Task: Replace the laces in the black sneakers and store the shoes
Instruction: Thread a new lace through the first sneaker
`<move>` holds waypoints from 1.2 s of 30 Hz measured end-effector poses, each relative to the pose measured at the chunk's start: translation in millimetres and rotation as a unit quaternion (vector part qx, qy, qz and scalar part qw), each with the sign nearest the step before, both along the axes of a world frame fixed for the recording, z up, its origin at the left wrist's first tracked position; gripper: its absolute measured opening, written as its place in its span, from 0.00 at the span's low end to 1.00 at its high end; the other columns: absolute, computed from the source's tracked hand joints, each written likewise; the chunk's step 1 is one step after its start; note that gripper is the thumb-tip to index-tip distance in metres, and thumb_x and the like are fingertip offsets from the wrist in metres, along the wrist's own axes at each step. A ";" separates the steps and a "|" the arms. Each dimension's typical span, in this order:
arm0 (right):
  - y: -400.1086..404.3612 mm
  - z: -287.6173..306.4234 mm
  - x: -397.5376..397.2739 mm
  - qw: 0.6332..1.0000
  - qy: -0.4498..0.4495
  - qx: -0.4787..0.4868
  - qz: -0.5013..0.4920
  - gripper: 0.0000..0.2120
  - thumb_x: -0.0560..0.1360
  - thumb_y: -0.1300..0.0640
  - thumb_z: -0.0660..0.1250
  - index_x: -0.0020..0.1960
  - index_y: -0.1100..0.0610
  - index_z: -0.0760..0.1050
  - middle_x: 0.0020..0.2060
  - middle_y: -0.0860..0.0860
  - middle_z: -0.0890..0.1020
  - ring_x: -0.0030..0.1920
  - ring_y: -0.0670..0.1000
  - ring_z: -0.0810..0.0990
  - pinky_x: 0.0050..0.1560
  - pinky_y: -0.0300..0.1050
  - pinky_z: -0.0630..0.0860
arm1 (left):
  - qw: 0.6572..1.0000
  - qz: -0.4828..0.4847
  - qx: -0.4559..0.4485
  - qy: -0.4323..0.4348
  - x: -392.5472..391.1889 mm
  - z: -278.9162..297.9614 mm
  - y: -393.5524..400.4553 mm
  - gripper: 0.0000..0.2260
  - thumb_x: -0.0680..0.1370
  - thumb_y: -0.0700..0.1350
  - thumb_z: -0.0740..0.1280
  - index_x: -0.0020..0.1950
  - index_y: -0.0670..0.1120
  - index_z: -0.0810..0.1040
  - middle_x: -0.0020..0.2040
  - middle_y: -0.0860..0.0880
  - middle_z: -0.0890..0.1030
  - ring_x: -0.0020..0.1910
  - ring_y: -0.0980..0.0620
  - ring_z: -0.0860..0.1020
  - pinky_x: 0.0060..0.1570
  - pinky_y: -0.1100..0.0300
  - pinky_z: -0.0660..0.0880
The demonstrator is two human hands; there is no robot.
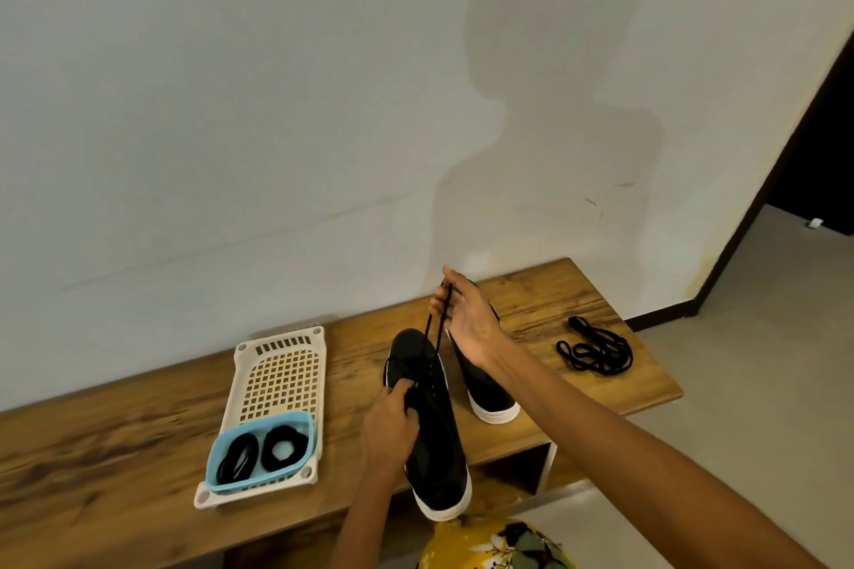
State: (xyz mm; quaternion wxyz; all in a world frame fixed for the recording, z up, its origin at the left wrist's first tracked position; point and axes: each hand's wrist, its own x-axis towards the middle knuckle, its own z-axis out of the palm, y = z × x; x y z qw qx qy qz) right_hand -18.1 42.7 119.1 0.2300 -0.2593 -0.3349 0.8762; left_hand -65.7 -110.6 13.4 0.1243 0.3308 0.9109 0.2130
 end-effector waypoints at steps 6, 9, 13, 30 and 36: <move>11.2 15.7 12.9 0.989 0.028 -0.038 -0.139 0.11 0.74 0.48 0.68 0.42 0.55 0.73 0.22 0.48 0.71 0.25 0.47 0.70 0.44 0.45 0.74 | 0.997 0.013 -0.048 0.053 0.2 9.8 6.5 0.12 0.78 0.42 0.60 0.61 0.49 0.69 0.50 0.49 0.76 0.38 0.54 0.73 0.33 0.64 0.66; 11.7 17.6 19.9 0.989 -0.089 0.089 -0.075 0.08 0.76 0.52 0.68 0.43 0.56 0.74 0.24 0.48 0.74 0.28 0.47 0.73 0.47 0.44 0.75 | 0.993 0.010 -0.083 0.081 -0.6 11.4 11.6 0.13 0.79 0.42 0.58 0.63 0.48 0.66 0.49 0.49 0.77 0.41 0.51 0.78 0.33 0.61 0.70; -2.4 -29.5 24.8 0.933 -0.247 0.263 0.017 0.16 0.77 0.51 0.65 0.33 0.54 0.68 0.28 0.49 0.71 0.34 0.50 0.73 0.43 0.44 0.71 | 0.989 -0.012 -0.113 0.099 -2.5 14.2 17.9 0.13 0.79 0.41 0.57 0.64 0.48 0.67 0.46 0.49 0.79 0.40 0.50 0.79 0.31 0.60 0.70; -52.7 -104.6 33.7 0.670 -0.318 0.637 0.211 0.21 0.76 0.53 0.64 0.67 0.55 0.68 0.60 0.52 0.73 0.59 0.51 0.74 0.56 0.43 0.73 | 0.954 0.106 0.133 -0.248 -12.9 3.6 -1.0 0.03 0.79 0.45 0.63 0.49 0.46 0.74 0.39 0.49 0.77 0.32 0.54 0.74 0.29 0.61 0.71; -45.3 -97.9 26.2 0.683 -0.329 0.615 0.218 0.16 0.76 0.50 0.64 0.61 0.55 0.75 0.50 0.51 0.71 0.46 0.50 0.75 0.47 0.43 0.72 | 0.970 0.071 0.111 -0.203 -16.1 1.2 1.3 0.05 0.77 0.45 0.67 0.50 0.53 0.77 0.39 0.53 0.78 0.40 0.54 0.77 0.41 0.59 0.75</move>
